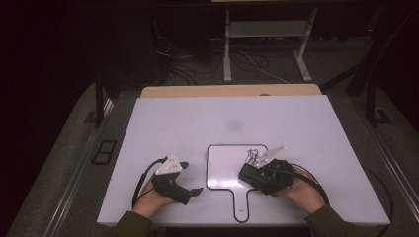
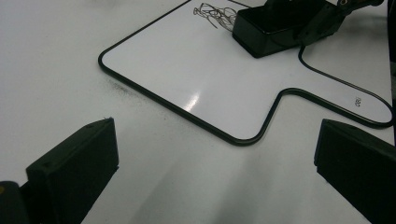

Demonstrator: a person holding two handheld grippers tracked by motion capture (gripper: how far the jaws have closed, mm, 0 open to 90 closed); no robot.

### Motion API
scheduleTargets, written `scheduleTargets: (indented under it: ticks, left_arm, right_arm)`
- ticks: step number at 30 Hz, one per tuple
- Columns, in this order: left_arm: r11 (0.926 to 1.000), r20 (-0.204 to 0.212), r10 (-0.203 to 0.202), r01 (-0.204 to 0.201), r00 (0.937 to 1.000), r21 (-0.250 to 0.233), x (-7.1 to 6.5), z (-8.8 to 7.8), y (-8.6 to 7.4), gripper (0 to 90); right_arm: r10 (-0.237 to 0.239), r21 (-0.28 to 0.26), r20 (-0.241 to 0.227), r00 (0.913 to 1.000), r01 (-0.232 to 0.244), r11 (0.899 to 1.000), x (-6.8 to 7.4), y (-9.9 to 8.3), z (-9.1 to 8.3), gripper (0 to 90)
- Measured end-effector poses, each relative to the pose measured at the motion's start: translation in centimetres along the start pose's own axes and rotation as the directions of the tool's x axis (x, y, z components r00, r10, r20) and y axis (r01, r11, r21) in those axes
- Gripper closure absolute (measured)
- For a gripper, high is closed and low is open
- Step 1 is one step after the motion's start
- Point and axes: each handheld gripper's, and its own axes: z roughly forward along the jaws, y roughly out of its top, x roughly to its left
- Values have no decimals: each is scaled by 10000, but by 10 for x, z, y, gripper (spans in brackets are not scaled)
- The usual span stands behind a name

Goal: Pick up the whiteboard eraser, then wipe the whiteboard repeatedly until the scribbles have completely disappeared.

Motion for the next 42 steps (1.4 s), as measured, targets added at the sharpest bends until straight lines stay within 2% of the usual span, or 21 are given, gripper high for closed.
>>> scheduleTargets:
  ticks: [1,10,16,23,32,37,42]
  left_arm:
    - [10000,2,4,-4,10000,0,0,0,0,0]
    - [10000,36,-20,20,10000,12,0,0,-1,0]
    - [10000,33,-5,5,10000,11,0,0,-1,0]
    - [10000,44,-14,14,10000,1,0,0,-1,0]
    - [10000,60,-51,52,10000,-9,1,1,-1,0]
    - [10000,-59,-12,12,10000,-18,2,0,-1,0]
    - [10000,-98,-32,31,9999,-70,2,-2,-1,0]
  right_arm:
    - [-37,21,78,10000,36,10000,-1,0,-1,384]
    - [237,-172,-198,9995,-241,9996,-5,-1,-7,384]
    - [493,-353,-141,9987,-497,9981,-9,1,-12,384]
    - [488,-395,-139,9987,-493,9980,-13,3,-15,384]
    - [756,-696,-203,9969,-769,9946,-28,10,-20,384]
    - [732,-845,49,9973,-726,9938,-34,15,-23,384]
    - [784,-997,89,9969,-771,9920,-41,20,-27,384]
